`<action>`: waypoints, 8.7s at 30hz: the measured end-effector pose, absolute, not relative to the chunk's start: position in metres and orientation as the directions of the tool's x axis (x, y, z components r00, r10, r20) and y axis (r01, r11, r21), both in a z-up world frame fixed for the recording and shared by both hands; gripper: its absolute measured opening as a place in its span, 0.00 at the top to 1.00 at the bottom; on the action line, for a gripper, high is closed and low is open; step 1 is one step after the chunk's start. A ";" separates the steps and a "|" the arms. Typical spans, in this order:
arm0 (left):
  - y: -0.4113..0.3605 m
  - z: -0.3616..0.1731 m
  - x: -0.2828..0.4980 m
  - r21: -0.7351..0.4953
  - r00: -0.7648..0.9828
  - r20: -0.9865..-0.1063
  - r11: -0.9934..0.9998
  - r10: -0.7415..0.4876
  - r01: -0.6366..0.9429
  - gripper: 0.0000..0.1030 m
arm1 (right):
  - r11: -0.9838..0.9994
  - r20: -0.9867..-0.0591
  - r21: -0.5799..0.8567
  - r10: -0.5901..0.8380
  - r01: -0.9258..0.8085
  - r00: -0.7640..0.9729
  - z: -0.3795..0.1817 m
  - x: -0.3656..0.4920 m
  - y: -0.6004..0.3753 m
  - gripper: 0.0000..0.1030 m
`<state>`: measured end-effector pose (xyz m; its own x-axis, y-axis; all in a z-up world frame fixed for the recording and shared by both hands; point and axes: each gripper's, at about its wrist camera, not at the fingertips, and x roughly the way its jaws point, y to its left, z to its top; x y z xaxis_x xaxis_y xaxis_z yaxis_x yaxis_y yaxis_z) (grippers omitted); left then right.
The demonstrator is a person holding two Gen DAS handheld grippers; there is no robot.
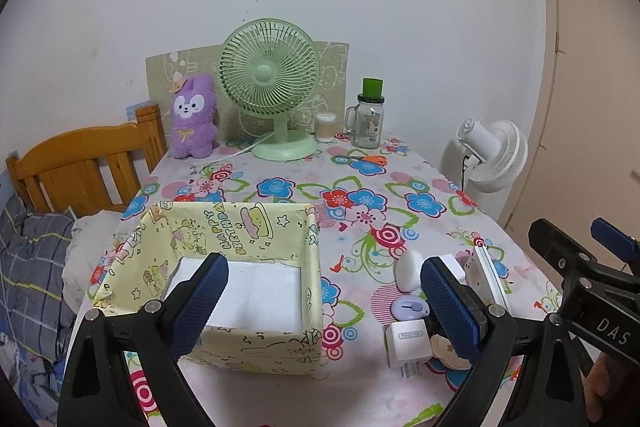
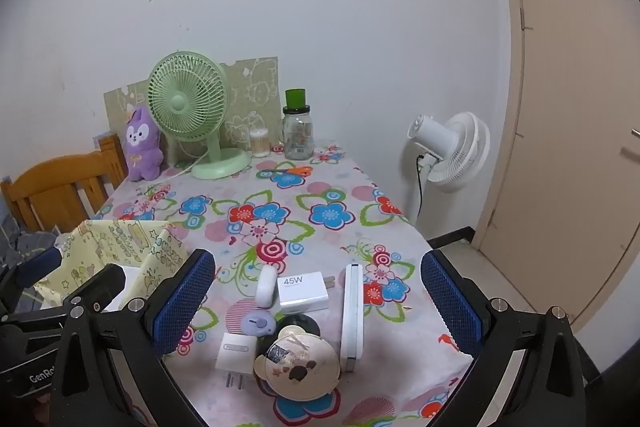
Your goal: Organize rigid objects
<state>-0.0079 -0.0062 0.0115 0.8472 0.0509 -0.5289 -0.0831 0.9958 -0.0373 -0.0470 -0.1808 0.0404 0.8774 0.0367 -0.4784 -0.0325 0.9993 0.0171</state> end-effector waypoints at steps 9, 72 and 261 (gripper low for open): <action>-0.006 0.010 -0.007 -0.045 0.843 -0.535 0.995 0.056 -0.094 0.05 | 0.999 -0.489 0.033 0.052 -0.042 0.871 0.039 -0.045 -0.181 0.00; -0.082 -0.024 0.023 -0.019 0.789 -0.612 0.998 -0.053 0.052 0.18 | 1.000 -0.569 0.009 0.026 -0.025 0.822 0.009 -0.028 -0.217 0.19; -0.122 -0.056 0.042 0.002 0.747 -0.664 1.000 -0.005 0.009 0.26 | 0.995 -0.686 0.095 0.069 -0.005 0.724 -0.028 -0.002 -0.227 0.76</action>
